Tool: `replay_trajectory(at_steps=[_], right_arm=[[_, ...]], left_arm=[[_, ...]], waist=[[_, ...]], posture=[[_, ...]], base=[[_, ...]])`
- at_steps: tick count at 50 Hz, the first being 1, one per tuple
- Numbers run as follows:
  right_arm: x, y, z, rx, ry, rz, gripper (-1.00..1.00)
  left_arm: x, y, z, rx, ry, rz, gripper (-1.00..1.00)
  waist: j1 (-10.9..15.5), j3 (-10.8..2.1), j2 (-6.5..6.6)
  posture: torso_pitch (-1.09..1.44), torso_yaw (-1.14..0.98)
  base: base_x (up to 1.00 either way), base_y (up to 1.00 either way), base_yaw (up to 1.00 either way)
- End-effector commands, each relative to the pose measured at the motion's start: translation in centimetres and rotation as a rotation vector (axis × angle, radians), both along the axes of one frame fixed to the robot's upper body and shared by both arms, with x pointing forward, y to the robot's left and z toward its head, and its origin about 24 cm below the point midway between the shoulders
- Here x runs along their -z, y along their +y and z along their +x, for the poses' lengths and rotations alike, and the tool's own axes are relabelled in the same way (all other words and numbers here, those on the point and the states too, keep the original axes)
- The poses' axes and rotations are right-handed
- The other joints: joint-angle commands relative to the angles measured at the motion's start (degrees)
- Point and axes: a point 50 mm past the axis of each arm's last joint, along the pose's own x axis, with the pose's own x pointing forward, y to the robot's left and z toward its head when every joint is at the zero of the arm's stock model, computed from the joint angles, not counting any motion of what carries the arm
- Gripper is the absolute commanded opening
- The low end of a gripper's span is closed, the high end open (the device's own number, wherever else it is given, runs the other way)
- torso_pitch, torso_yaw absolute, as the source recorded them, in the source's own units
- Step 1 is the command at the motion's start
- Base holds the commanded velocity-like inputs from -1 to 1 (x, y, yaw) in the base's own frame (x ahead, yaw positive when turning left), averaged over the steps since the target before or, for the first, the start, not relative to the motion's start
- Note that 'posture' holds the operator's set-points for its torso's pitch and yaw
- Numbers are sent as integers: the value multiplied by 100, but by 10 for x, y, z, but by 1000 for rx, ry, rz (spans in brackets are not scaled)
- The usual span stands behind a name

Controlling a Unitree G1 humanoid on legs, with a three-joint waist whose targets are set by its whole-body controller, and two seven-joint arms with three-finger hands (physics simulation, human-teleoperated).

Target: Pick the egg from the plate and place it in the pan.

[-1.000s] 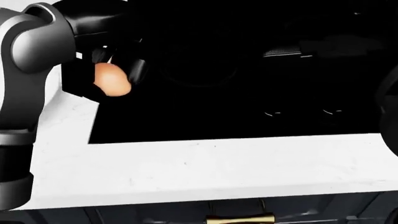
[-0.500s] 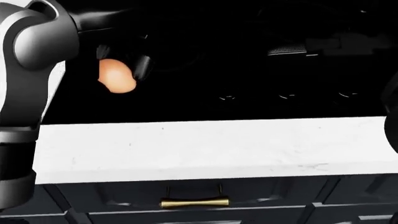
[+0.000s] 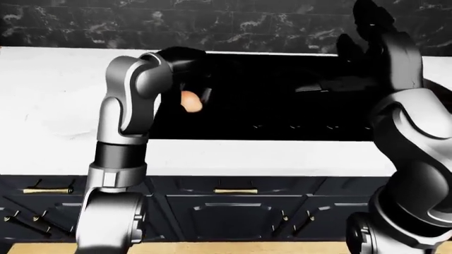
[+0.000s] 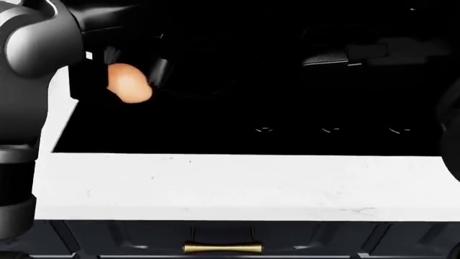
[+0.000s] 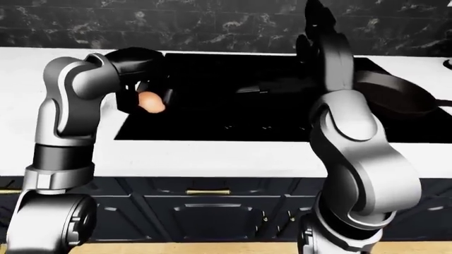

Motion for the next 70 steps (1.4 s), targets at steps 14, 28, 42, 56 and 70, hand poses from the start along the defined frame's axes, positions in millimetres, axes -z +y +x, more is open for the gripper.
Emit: replay_trajectory(at_steps=[14,28,42,56,70], right_arm=[[-11,-4,-4,22,-61,0,100],[-10,-4,-4,28,-55,-1,100],[-10,-4,-4,33,-54,0,100],[-10,-6,-3,54,-42,0,100],[-9,-6,-2,52,-37,2,100]], left_arm=[[-16,-3,-5,13,-65,-11,-100],[-15,-2,-4,12,-66,-13,-100],[-15,-3,-4,10,-66,-16,-100],[-15,-3,-4,10,-67,-17,-100],[-17,-3,-3,7,-67,-20,-100]], waist=[[33,-74,-90],[-61,-218,342],[-82,-104,-332],[-8,-30,-234],[-30,-349,376]], posture=[[0,0],[0,0],[0,0],[0,0],[0,0]], base=[[10,-28,0],[8,-30,0],[0,-49,0],[0,-25,0],[0,-39,0]])
